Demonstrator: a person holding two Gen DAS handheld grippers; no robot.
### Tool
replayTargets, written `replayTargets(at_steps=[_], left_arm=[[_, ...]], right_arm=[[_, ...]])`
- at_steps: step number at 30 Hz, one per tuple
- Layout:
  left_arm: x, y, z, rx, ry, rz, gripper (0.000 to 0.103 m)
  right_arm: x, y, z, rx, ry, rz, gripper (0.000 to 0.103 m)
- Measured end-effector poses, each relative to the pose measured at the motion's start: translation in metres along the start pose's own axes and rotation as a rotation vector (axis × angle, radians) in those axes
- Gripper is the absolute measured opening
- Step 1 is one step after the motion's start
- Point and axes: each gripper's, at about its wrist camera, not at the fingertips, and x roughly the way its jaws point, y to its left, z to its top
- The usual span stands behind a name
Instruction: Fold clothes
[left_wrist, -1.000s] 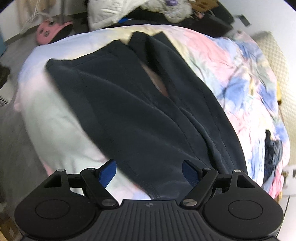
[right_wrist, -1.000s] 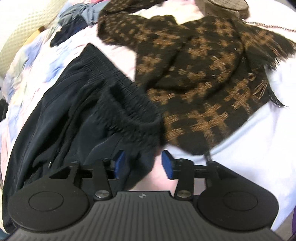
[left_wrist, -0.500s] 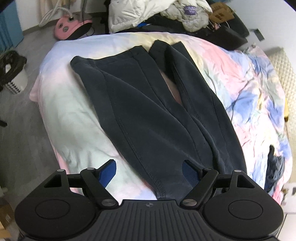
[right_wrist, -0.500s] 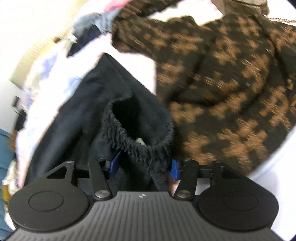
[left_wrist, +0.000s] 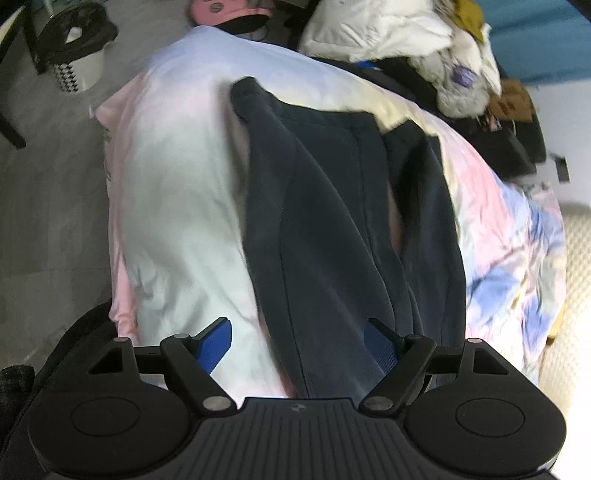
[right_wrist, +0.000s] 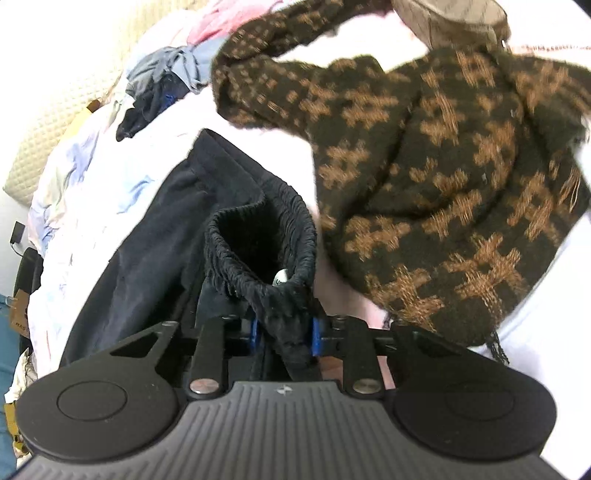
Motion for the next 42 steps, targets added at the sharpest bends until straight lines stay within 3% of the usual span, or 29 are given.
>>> replayTargets(at_steps=[10,17,26,28,33,39,42], left_arm=[[0.074,0.032,0.082,-0.094,0.022,-0.017,0.08],[0.107,0.046,0.118,-0.09,0.055,-0.051,0.074],[0.116,0.022,0.13,-0.066,0.103,-0.098,0.04],[0.115,0.015,0.133,-0.056,0.105,-0.098,0.019],[0.099,-0.01,0.14,-0.026,0.095,-0.132,0.011],[0.071,-0.052,0.15,0.022,0.111,-0.214,0.009],[0.063,-0.064,0.153,0.019,0.109,-0.221,0.009]], right_arm=[[-0.042,0.065,0.006,-0.05,-0.074,-0.045,0.022],[-0.034,0.106,-0.006,-0.057,-0.081,-0.131,0.023],[-0.03,0.137,0.003,-0.084,-0.069,-0.219,0.023],[-0.033,0.137,0.007,-0.065,-0.076,-0.221,0.023],[-0.043,0.129,0.016,-0.014,-0.091,-0.193,0.022],[-0.055,0.107,0.028,0.09,-0.152,-0.127,0.021],[-0.056,0.089,0.029,0.151,-0.162,-0.106,0.021]])
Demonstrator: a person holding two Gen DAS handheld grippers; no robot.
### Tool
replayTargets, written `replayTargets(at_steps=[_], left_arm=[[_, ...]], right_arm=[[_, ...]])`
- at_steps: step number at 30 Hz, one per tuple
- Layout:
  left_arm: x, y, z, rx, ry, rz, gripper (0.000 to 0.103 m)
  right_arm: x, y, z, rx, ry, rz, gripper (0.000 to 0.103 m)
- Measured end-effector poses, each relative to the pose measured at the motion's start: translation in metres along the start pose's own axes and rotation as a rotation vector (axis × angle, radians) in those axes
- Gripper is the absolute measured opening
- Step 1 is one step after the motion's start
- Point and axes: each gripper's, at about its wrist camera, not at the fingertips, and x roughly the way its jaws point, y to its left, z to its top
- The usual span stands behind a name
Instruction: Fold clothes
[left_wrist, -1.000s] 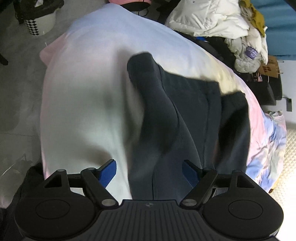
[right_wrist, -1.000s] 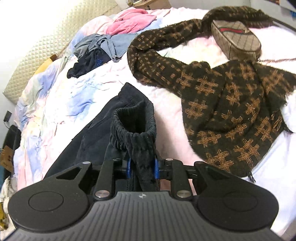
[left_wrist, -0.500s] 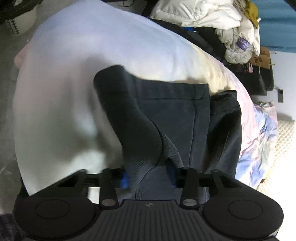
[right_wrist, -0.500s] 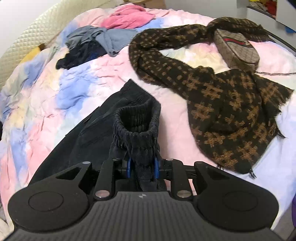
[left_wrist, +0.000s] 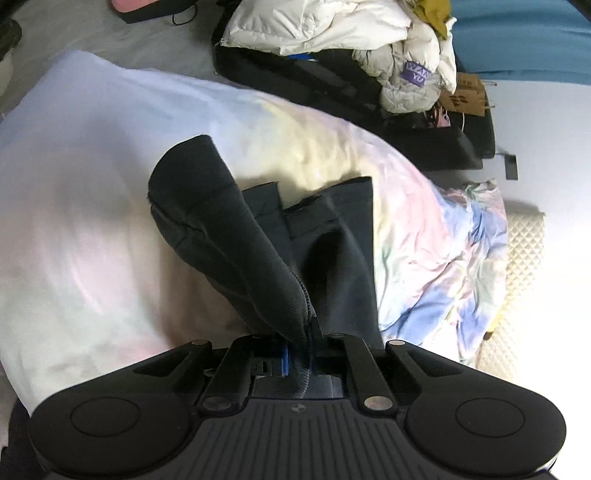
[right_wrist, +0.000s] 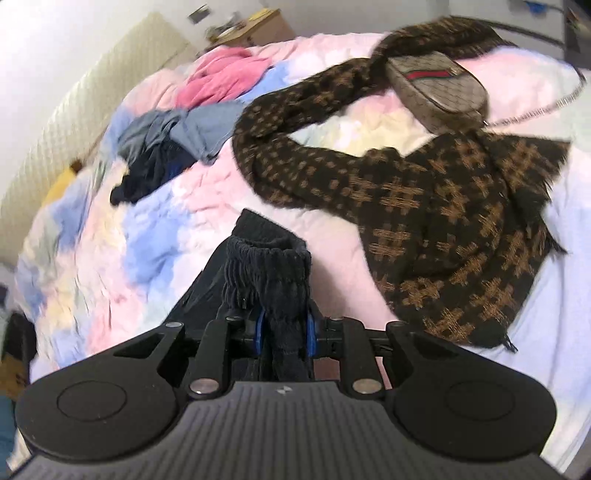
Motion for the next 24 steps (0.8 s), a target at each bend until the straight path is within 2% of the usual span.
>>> replayTargets(at_steps=[6,10,16,24], left_arm=[[-0.004,-0.038,0.001,0.001,-0.038,-0.02,0.008],[0.009,-0.071,0.003,-0.011,-0.085,-0.019,0.008],[0.045,-0.116,0.011,-0.026,-0.125,0.015,0.008],[0.107,-0.19,0.02,0.014,-0.151,0.072,0.008]], right_arm=[[0.009,-0.007,0.013,0.067,-0.008,0.032,0.021],[0.017,0.002,0.031,0.091,-0.015,0.063,0.021],[0.045,0.025,0.06,0.115,-0.023,0.111,0.02],[0.111,0.073,0.087,0.115,0.0,0.149,0.019]])
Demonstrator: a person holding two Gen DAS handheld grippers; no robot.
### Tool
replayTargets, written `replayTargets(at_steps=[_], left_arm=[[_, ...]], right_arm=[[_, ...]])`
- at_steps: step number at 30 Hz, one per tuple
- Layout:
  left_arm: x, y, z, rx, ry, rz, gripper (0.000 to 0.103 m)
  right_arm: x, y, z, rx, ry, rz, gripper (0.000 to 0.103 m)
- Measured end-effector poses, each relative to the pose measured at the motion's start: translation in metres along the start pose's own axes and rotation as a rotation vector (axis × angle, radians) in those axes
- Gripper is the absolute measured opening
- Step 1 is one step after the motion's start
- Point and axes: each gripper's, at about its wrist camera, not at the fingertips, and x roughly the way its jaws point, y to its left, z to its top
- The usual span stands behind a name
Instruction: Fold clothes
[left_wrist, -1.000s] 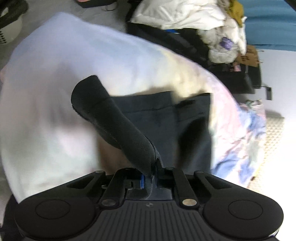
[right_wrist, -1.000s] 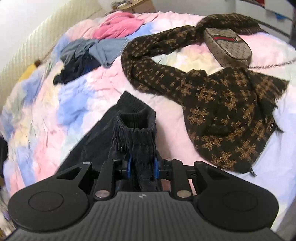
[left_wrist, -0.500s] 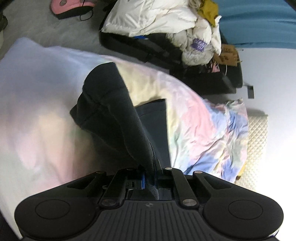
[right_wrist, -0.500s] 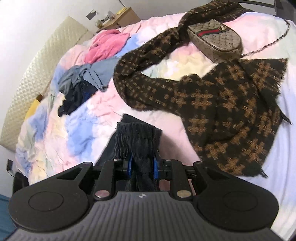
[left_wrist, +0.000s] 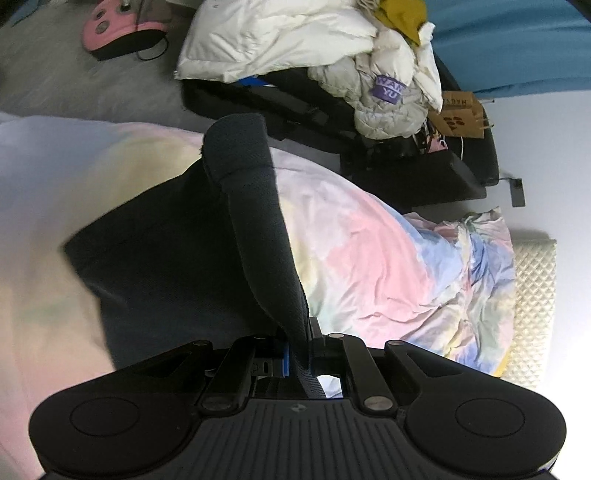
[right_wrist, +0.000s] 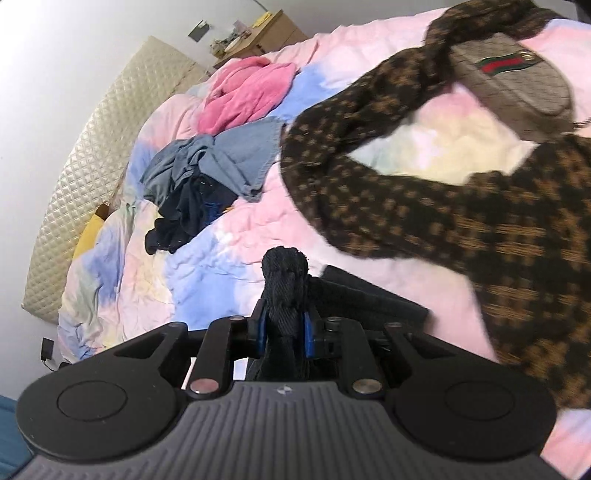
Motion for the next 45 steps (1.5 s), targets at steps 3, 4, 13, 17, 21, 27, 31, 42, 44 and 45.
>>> replayTargets(at_steps=[3,4,13,17,21,27,31,42,44,45], left_arm=[[0.031,-0.027,-0.001,0.022,-0.01,0.034,0.008],[0.042,-0.035,-0.001,0.031,-0.014,0.045,0.008],[0.133,-0.101,-0.012,0.179,-0.014,0.188,0.009],[0.167,-0.113,-0.019,0.216,-0.011,0.223,0.01],[0.183,-0.111,-0.025,0.216,0.002,0.215,0.021],[0.172,-0.104,-0.04,0.216,0.015,0.144,0.036],[0.135,-0.085,-0.052,0.196,0.035,0.095,0.044],[0.095,-0.051,-0.073,0.372,0.11,0.096,0.053],[0.087,-0.037,-0.067,0.341,0.096,0.092,0.056],[0.083,-0.028,-0.061,0.319,0.085,0.083,0.057]], right_arm=[[0.033,0.008,0.007,0.005,0.019,-0.003,0.019],[0.045,0.011,0.009,0.002,0.027,-0.006,0.019],[0.136,0.022,0.018,-0.035,0.095,-0.054,0.019],[0.169,0.02,0.016,-0.056,0.125,-0.1,0.02],[0.184,0.021,0.012,-0.096,0.152,-0.117,0.025],[0.178,0.032,0.011,-0.188,0.184,-0.107,0.041],[0.159,0.041,0.009,-0.217,0.172,-0.077,0.046],[0.075,0.046,-0.023,-0.268,0.153,-0.051,0.048],[0.06,0.042,-0.032,-0.271,0.156,-0.055,0.049],[0.052,0.039,-0.038,-0.273,0.156,-0.059,0.049]])
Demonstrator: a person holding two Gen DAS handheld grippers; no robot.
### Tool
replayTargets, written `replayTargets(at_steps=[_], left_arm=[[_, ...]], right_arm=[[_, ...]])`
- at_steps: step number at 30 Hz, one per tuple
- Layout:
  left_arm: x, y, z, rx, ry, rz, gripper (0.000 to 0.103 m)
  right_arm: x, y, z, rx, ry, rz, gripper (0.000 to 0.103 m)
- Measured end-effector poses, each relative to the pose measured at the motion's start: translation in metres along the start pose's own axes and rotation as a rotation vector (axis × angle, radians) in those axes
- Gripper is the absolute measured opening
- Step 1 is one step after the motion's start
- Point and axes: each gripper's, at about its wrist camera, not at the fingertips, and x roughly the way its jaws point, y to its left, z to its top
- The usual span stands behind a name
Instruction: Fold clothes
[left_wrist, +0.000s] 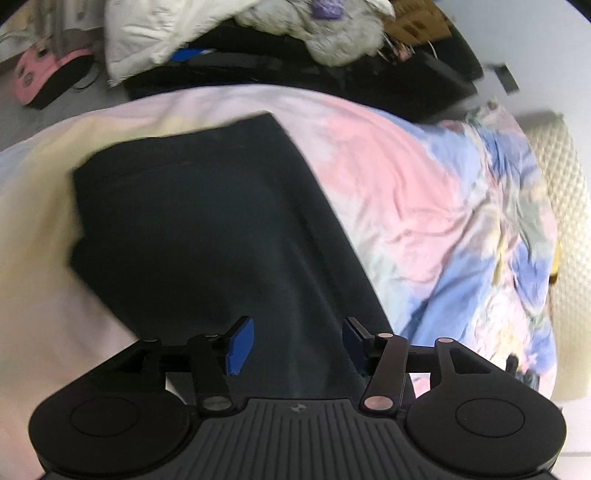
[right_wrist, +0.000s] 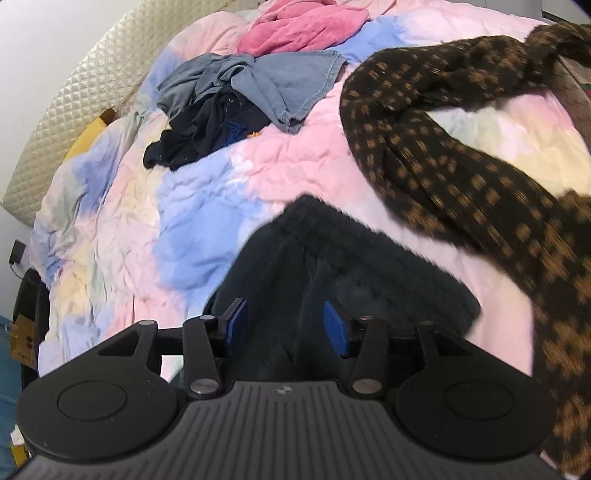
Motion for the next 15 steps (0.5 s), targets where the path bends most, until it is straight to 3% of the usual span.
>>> replayTargets(at_steps=[10,15], left_arm=[[-0.022,0.116,0.02,-0.318,-0.097,-0.066,0.058],[-0.009,0.15,0.032,-0.41,-0.116,-0.106,0.058]], right_arm=[[-0.05,-0.021,-0.074,0.019,0.051,-0.069,0.055],[-0.068,-0.023,-0.093,0.002,0.067,-0.107,0.055]])
